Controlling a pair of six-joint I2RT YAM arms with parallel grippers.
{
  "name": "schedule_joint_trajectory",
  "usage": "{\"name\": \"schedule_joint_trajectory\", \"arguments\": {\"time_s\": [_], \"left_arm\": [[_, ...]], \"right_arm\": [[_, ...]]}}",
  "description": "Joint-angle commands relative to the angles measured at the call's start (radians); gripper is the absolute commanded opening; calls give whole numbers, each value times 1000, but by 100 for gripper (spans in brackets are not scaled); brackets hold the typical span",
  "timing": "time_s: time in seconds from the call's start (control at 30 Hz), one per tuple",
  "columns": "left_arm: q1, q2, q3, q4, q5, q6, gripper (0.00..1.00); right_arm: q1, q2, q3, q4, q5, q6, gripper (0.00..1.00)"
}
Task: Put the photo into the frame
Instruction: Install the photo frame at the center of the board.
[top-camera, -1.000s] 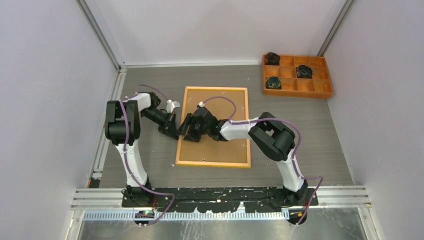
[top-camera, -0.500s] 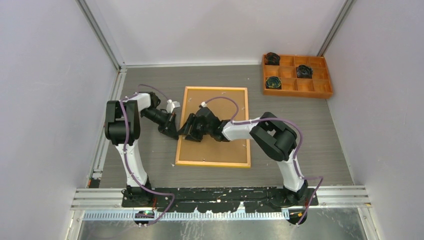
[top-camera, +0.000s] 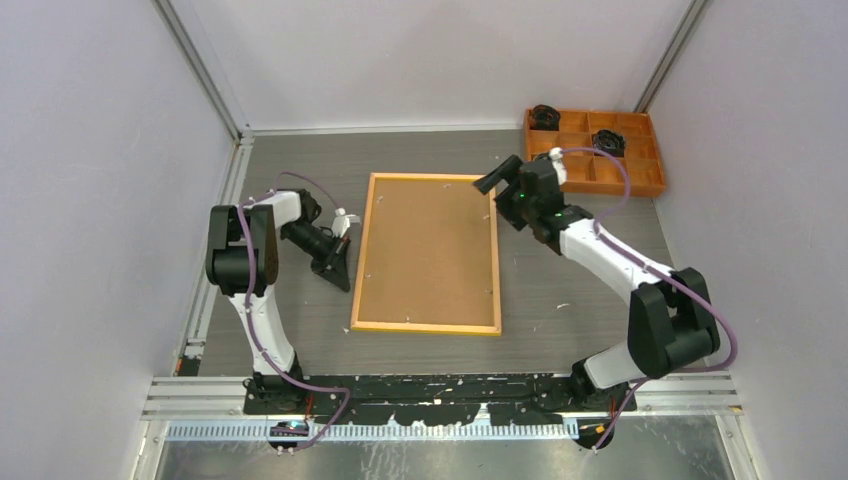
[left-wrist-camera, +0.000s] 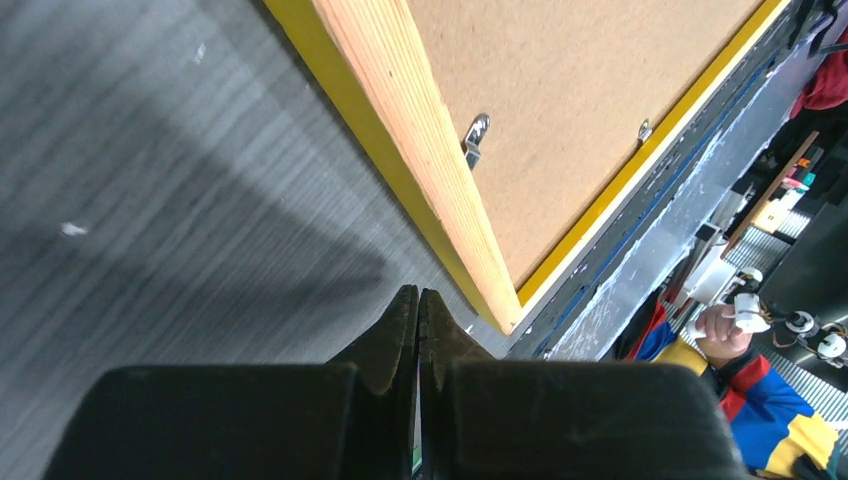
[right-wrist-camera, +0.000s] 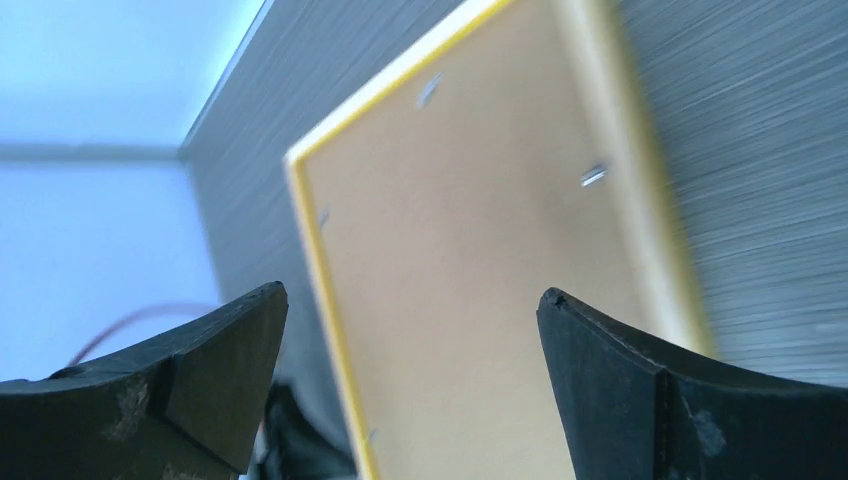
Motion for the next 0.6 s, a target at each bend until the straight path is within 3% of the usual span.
{"name": "schedule_joint_trajectory", "arguments": {"time_s": [0.0,0.4,0.57], "left_arm": [[1,-79,-40,23,-36,28,1],[-87,-128,-108,68,-53,4,1],[-92,-134,-118,65,-41,10,1]], "right_arm": [[-71,-20,4,-230,249,-167,100],[-134,133,-12,-112,112,-148,100],[-132,97,-29,-87,83,-111,100]]}}
